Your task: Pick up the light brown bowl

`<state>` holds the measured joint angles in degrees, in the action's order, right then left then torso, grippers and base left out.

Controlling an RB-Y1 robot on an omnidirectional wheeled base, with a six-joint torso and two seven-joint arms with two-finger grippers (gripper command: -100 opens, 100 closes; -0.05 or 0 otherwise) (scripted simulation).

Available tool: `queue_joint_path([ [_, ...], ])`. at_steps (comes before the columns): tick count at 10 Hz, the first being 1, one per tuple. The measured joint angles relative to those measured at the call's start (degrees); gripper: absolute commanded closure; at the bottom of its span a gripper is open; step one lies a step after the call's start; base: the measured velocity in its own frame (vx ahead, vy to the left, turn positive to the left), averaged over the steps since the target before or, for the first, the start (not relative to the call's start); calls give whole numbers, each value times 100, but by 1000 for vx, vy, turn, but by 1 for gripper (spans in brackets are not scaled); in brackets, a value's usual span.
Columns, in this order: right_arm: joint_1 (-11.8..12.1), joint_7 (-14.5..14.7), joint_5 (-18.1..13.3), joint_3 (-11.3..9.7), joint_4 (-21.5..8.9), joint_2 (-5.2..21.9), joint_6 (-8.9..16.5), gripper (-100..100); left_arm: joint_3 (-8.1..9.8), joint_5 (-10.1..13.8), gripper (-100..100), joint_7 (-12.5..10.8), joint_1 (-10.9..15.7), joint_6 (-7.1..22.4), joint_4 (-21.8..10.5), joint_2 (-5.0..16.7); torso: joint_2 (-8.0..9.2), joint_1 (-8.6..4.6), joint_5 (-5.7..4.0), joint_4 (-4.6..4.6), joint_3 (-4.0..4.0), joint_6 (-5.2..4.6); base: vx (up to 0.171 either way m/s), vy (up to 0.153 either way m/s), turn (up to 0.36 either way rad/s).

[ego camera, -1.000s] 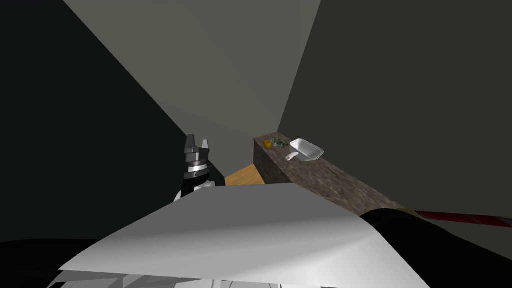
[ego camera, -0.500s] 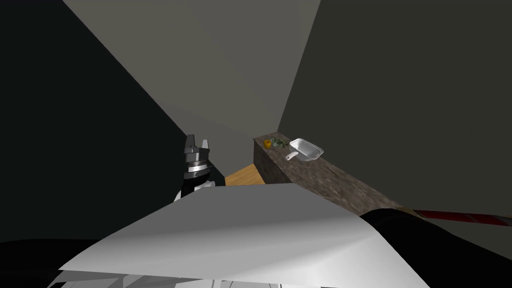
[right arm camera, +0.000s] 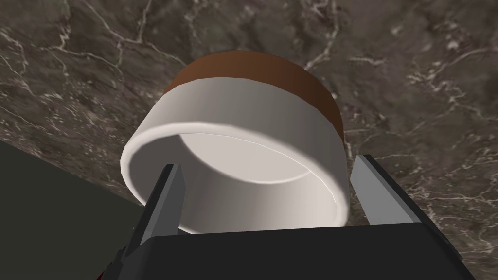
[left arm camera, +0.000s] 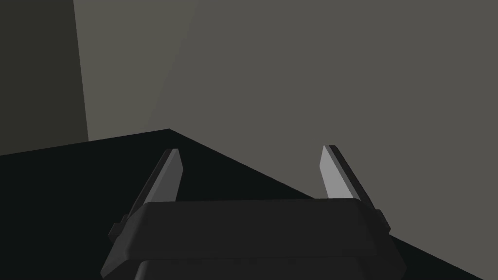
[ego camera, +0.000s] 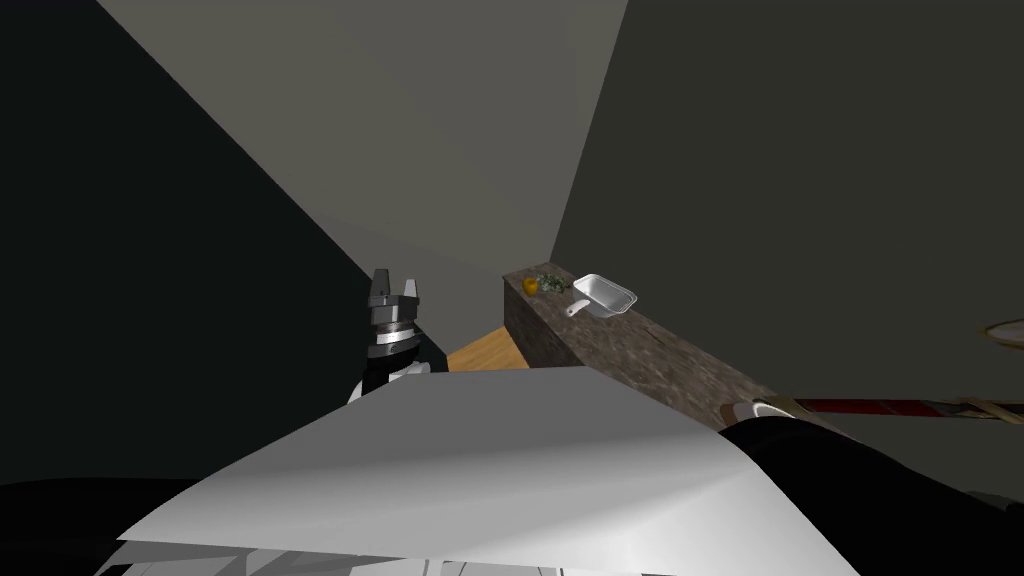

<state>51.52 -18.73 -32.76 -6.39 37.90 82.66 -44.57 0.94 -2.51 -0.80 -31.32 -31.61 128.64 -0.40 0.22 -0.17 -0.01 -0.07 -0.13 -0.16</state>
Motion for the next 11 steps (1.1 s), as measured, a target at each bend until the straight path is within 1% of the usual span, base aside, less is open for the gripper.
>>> queue_joint_path([
  [1,-86,-105,-32,-96,73,46,77,-100,-1,0,0,0,0,0,0,0,-1,0,-3,0,0,2,-32,-12,-76],
  [2,-96,-237,-38,-189,292,151,208,-100,0,0,0,0,0,0,0,0,-3,-5,-6,0,1,1,-24,-7,-40],
  [3,-192,-303,-69,-270,318,169,269,-100,0,0,0,0,0,0,0,0,-5,-6,-6,0,2,2,-25,-10,-83],
  [4,-310,-413,-114,-404,436,254,351,-100,0,0,0,0,0,0,0,0,-6,-7,-6,1,3,2,-38,-21,-146],
  [6,-555,-726,-196,-730,803,499,618,-100,0,0,0,0,0,0,0,0,1,-13,-7,-1,-1,3,-45,-27,-64],
  [8,-518,-954,-156,-830,1127,713,810,-100,0,0,0,0,0,0,0,0,-2,-11,-6,0,1,0,-27,-18,-65],
  [9,-708,-1040,-238,-964,1118,718,836,-100,-1,0,0,0,0,0,0,0,-5,-15,-12,1,2,2,-29,-13,-87],
  [10,-726,-1150,-236,-1049,1285,828,930,-100,0,0,0,0,0,0,0,0,-5,-20,-12,1,3,1,-23,-12,-39],
  [11,-883,-1235,-304,-1163,1288,842,969,-100,-1,0,0,0,0,0,0,0,-7,-22,-14,1,3,2,-26,-19,-81],
])
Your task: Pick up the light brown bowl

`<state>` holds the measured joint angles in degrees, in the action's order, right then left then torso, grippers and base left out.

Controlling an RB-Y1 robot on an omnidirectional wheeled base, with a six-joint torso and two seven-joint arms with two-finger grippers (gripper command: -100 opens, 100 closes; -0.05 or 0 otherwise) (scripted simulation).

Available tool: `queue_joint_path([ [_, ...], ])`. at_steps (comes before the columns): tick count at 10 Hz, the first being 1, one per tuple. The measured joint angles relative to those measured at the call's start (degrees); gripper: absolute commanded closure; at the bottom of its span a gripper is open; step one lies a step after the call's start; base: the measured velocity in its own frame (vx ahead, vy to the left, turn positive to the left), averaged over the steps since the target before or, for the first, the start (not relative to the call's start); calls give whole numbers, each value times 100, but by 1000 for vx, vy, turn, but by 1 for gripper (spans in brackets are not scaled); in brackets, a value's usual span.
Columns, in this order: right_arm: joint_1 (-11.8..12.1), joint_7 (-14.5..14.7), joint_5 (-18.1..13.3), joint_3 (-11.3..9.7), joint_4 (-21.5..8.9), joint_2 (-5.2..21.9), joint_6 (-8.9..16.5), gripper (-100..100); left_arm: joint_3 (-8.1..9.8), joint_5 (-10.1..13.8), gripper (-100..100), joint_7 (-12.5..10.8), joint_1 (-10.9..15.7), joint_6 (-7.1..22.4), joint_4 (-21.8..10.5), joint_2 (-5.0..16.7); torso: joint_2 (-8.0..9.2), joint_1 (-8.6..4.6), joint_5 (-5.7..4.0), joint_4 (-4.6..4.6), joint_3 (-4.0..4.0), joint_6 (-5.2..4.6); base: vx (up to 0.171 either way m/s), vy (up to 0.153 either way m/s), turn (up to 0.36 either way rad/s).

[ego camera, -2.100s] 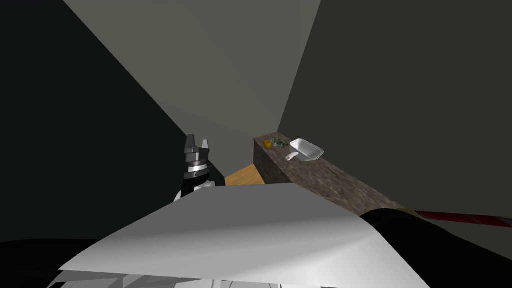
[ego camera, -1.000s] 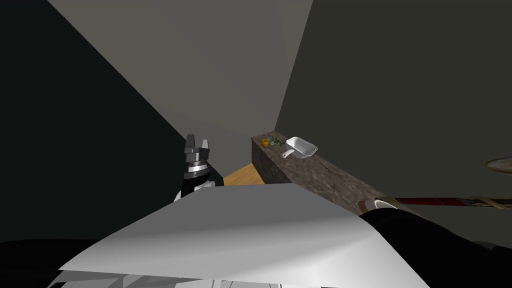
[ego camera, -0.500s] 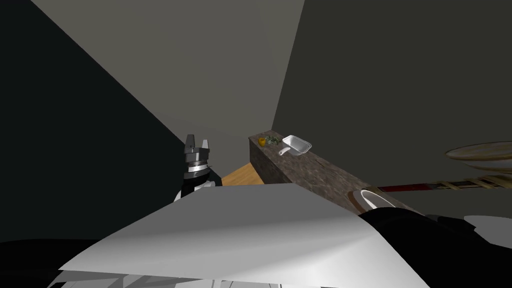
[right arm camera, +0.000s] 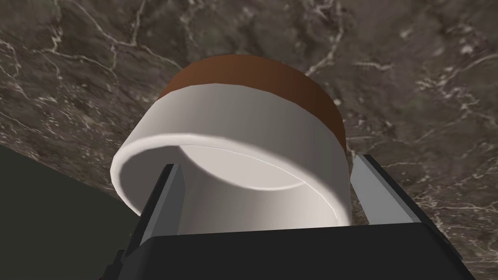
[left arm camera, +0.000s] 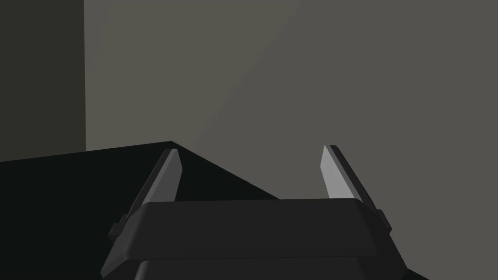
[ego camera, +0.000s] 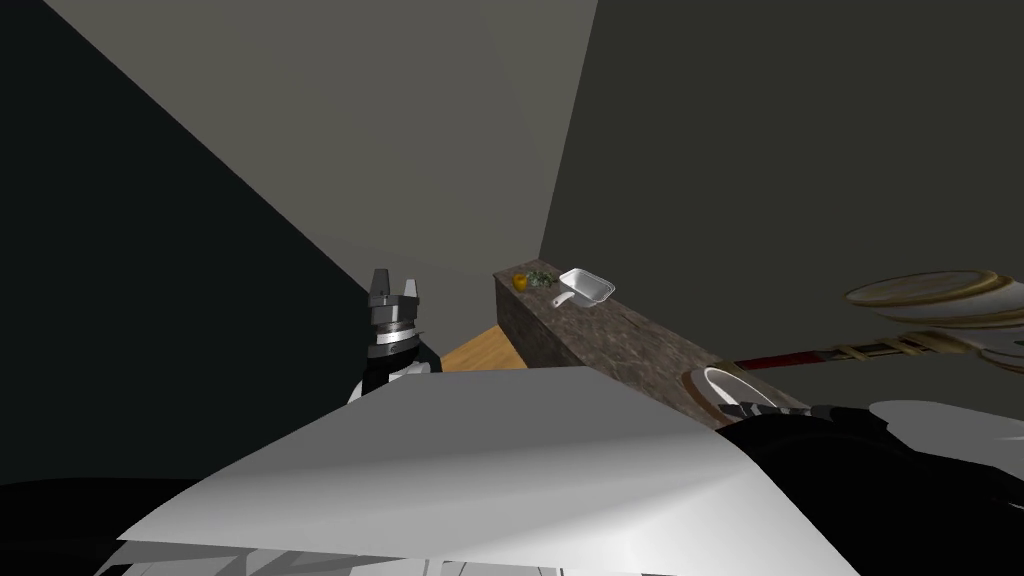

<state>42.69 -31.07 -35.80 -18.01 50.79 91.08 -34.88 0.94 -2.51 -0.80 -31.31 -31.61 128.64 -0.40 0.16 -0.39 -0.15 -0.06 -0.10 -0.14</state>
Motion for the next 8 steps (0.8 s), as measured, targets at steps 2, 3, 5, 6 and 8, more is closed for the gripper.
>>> queue_joint_path([
  [2,-48,-150,-14,-115,192,118,128,100,0,0,0,0,0,0,0,0,-3,1,0,1,1,0,-7,-3,-2],
  [3,-51,-146,-13,-114,200,111,116,100,0,0,0,0,0,0,0,0,-5,-2,6,2,3,-5,0,0,0],
  [5,-48,-127,-24,-118,197,121,119,100,0,0,0,0,0,0,0,0,-5,5,5,-2,1,-11,0,0,0],
  [6,-47,-124,-26,-119,199,121,118,100,0,0,0,0,0,0,0,0,-4,8,8,-3,0,-12,0,0,0],
  [8,-47,-122,-27,-120,200,120,117,100,0,0,0,0,0,0,0,0,-3,12,11,-4,-1,-14,8,5,33],
])
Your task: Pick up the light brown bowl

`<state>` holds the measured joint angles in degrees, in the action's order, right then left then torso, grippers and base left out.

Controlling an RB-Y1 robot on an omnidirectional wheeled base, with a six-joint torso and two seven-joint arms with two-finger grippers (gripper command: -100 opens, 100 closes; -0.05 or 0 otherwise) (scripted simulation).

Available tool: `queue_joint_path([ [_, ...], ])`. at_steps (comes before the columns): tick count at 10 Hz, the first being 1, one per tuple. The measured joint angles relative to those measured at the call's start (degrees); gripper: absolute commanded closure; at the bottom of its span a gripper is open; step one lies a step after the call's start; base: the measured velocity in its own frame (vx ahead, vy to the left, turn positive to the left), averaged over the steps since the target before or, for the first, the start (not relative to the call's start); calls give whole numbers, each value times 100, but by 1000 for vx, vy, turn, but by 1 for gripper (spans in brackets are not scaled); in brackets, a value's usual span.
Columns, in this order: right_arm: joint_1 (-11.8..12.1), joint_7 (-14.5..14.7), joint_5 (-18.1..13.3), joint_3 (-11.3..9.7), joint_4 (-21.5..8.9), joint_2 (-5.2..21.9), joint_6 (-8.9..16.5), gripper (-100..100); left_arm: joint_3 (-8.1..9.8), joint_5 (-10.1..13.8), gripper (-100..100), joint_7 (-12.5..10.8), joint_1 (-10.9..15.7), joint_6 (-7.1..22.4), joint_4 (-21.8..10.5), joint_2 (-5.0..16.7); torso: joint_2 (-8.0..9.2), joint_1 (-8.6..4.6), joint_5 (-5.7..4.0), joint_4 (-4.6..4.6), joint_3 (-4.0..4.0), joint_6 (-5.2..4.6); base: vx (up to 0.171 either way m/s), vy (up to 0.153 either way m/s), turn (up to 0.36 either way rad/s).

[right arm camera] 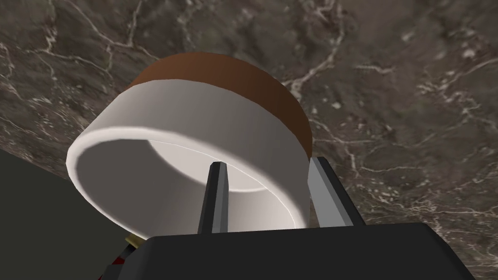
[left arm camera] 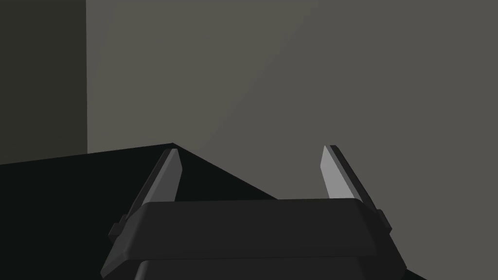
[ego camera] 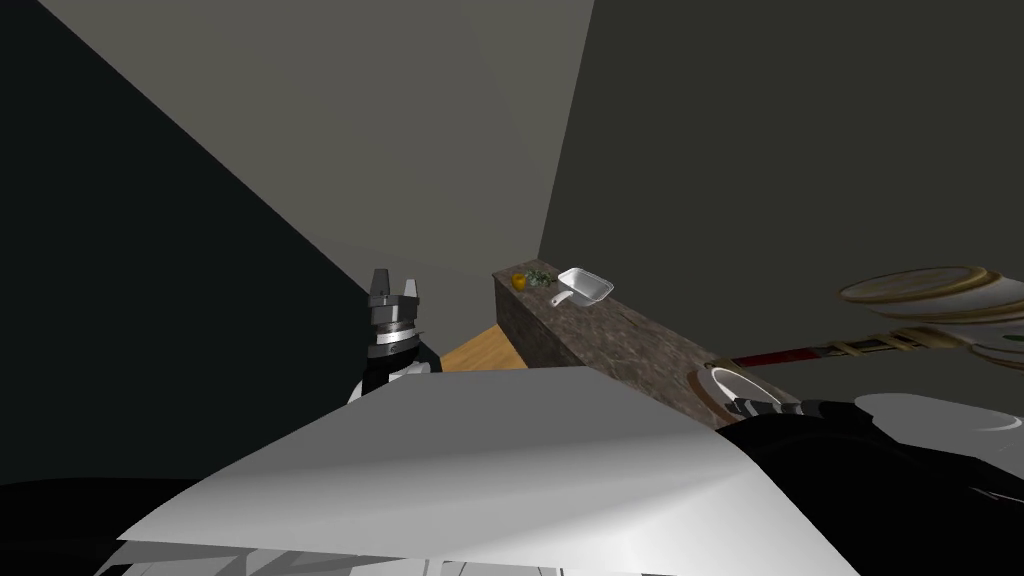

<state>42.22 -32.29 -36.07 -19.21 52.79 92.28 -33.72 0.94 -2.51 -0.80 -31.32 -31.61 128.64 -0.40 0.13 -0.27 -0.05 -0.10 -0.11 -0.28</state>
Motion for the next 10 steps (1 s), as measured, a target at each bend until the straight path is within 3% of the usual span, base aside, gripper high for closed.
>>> queue_joint_path([
  [1,67,53,39,76,-70,-35,-43,100,0,0,0,0,0,0,0,0,-4,0,0,0,2,0,41,26,103],
  [4,193,530,56,441,-747,-466,-473,100,0,0,0,0,0,0,0,0,-17,10,-2,2,9,-1,47,28,99],
  [7,673,889,237,883,-959,-683,-671,100,0,0,0,0,0,0,0,0,-10,12,2,-1,4,-3,33,20,85],
  [8,603,982,211,906,-1146,-755,-786,100,0,0,0,0,-1,0,0,0,-10,9,4,-1,5,-5,35,13,74],
  [10,701,1314,249,1150,-1628,-1022,-1088,100,0,0,0,0,0,0,0,0,-10,15,9,-1,4,-10,41,15,75],
])
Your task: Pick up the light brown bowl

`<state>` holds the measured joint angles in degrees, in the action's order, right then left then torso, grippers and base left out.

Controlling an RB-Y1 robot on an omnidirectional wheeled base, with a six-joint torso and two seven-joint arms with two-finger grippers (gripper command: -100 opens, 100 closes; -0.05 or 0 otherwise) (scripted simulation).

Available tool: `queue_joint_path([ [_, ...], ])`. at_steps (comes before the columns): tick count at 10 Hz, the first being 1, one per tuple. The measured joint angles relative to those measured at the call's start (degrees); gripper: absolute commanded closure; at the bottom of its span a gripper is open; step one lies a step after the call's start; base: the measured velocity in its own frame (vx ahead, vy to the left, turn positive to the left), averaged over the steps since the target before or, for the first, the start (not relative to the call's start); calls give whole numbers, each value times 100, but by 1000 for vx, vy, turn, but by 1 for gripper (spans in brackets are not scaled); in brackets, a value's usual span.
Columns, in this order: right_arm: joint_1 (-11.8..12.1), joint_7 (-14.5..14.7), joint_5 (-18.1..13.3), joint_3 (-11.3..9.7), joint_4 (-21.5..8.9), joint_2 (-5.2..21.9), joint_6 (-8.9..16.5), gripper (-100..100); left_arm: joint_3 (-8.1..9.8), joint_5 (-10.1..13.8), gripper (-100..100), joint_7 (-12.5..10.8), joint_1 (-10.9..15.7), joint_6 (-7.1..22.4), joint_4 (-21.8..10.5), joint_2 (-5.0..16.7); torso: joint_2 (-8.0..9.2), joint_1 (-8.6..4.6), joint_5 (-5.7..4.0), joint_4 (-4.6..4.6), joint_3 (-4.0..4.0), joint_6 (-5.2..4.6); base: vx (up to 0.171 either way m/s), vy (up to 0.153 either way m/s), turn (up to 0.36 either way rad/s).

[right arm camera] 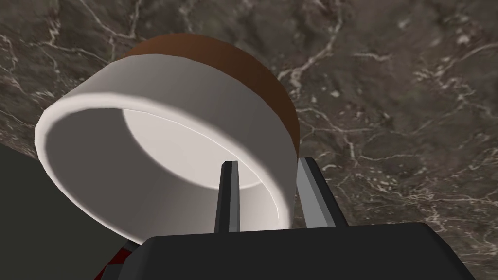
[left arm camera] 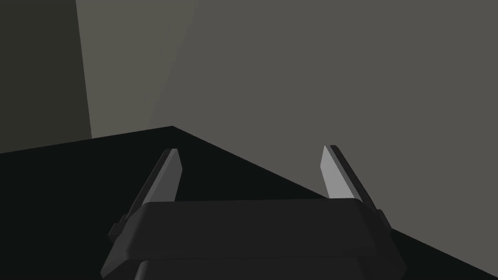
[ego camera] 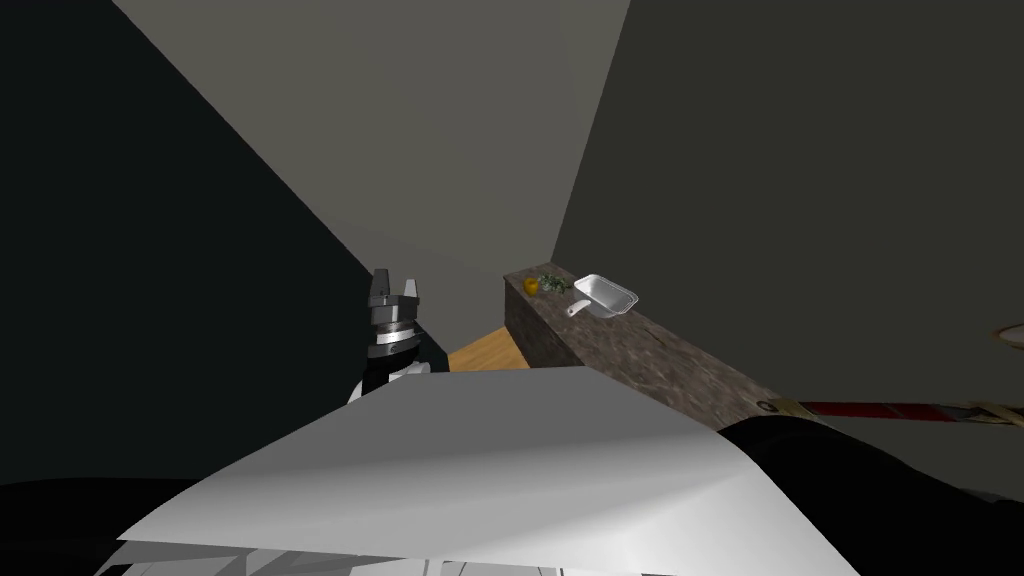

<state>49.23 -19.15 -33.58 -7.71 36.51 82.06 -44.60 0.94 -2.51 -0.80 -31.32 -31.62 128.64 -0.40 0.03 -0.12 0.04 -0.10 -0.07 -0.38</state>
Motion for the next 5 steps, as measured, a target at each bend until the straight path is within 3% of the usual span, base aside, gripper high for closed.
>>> queue_joint_path([
  [4,351,374,117,394,-322,-260,-247,100,0,0,0,0,0,0,0,0,4,12,9,-1,-2,-2,25,14,57],
  [5,358,410,118,406,-347,-274,-272,0,0,0,0,0,0,0,0,0,6,10,10,-2,-3,1,0,0,0],
])
